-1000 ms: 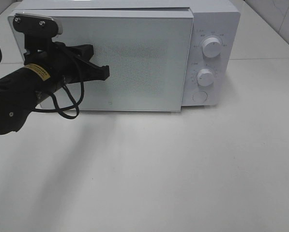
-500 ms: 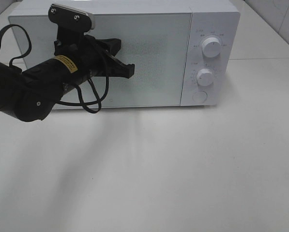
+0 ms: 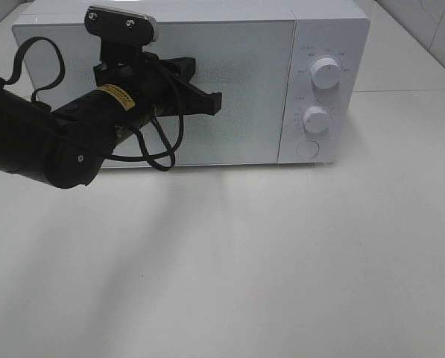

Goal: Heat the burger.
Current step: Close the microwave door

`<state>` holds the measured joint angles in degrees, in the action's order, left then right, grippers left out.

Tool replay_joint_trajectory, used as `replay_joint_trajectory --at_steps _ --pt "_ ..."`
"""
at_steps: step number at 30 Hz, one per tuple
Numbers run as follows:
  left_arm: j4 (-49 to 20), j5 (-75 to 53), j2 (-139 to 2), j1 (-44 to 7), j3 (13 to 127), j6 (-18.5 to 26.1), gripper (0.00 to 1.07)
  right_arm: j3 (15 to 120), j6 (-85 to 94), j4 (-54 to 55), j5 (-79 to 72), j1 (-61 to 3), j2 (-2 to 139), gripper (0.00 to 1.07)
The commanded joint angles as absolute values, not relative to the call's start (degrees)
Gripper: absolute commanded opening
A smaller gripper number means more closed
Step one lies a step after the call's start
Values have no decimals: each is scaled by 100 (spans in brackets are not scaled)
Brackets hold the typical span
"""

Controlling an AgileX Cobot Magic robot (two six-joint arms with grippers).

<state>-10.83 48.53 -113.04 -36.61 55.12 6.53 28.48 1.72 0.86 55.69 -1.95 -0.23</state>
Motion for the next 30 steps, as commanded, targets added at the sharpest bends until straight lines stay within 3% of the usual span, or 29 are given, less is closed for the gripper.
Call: replay_joint_trajectory --at_steps 1,6,12,17,26,30 --pt "-1473 4784 -11230 -3845 5632 665 0 2836 201 92 5518 -183 -172 49" --pt "-1467 4681 -11150 -4068 5626 716 0 2836 201 92 5518 -183 -172 49" --pt "-1467 4097 -10903 -4452 5615 1346 0 2836 201 92 5518 -183 -172 49" --pt "-1467 3249 -10657 -4658 5615 1553 0 2836 201 92 5518 -183 -172 49" --pt "-1197 997 -10187 -4784 5615 1501 0 2836 201 92 5518 -183 -172 49" --pt "-922 -189 -9786 -4784 5615 1071 0 2836 201 92 5518 -183 -172 49"
